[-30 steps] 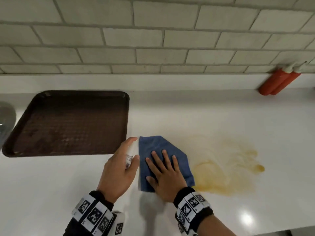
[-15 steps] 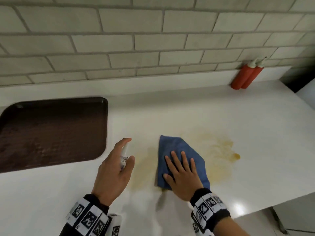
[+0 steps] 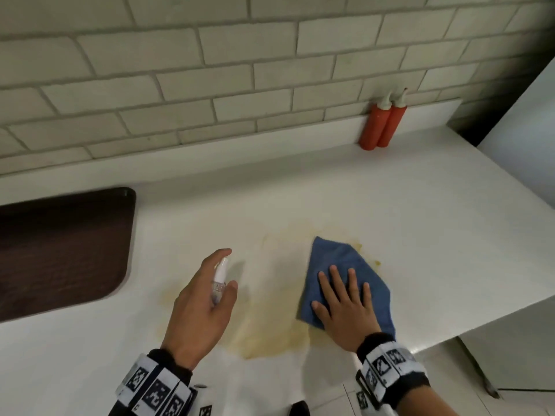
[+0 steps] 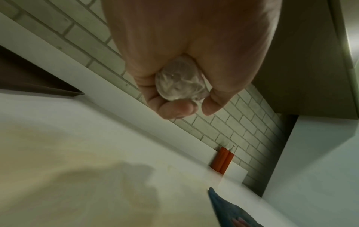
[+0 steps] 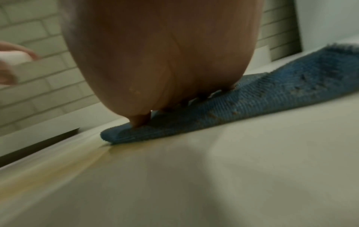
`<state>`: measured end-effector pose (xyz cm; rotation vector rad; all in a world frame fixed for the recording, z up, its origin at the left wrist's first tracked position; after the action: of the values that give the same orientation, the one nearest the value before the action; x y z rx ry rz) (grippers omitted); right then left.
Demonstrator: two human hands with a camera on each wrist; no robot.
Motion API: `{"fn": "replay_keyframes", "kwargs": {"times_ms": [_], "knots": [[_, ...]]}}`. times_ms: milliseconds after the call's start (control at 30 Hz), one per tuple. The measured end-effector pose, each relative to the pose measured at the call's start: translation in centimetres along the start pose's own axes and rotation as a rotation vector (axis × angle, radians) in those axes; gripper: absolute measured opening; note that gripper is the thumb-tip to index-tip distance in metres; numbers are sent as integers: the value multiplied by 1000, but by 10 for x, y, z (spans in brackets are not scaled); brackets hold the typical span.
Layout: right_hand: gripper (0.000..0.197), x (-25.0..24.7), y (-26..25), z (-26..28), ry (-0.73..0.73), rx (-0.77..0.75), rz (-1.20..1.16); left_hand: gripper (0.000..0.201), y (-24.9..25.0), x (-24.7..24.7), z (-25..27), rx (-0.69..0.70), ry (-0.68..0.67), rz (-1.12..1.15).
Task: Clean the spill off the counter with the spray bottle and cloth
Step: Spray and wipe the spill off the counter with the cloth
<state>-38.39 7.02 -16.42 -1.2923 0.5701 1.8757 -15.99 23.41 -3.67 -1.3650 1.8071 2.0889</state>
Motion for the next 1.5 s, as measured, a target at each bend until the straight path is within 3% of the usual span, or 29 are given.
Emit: {"fn": "replay_keyframes", "kwargs": {"times_ms": [67,233,333,400,500,633,767,900,1000,1067,1167,1233,1367,1500], "knots": [[70,6,1,7,26,-51,-15,49,4,5,-3,-6,11,-20],[89,-23,24,-37,39,-34,-70,50,8,2,-8,-43,74,-45],[70,-41,21,-79,-7,37,-96,51,5,-3,-7,-65,90,-44],[68,-49,5,-99,-26,40,-92,51,3,-4,-6,-72,91,-45],[69,-47,-44,-103,-33,-98,-46,51,-2,-4,-5,-65,82,-42],[78,-24,-112,-62,-66,-359,26,51,-11,-9,-11,-55,79,-32],[74,-22,-113,-47,14,-424,30,51,-21,-23,-18,-50,82,-44],[83,-38,-83,-83,3,-248,-9,46,-33,-43,-22,-62,108,-48],[70,-46,-87,-107,-38,-117,-31,45,-43,-51,-25,-76,106,-30],[70,-44,-110,-103,-38,-152,-26,46,-48,-53,-29,-74,97,-17],[72,-24,-155,-73,-14,-362,26,48,-53,-49,-36,-60,69,-6],[68,-20,-166,-59,47,-418,30,48,-53,-46,-40,-46,50,0],[79,-32,-150,-83,-11,-336,0,49,-52,-42,-47,-35,23,5],[69,-56,-107,-127,-28,-165,-39,48,-47,-43,-52,-25,41,-7]]}}
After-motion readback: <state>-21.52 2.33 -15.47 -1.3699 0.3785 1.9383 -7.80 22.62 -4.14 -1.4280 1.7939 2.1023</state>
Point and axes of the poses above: each hand's wrist, its own z-axis away from the middle knuckle, its own x-axis out of the palm, y = z × x, the point moved 5 cm from there along -z, towards the middle knuckle, and after that the axes turned 2 degrees about x, right-handed, at the moved point
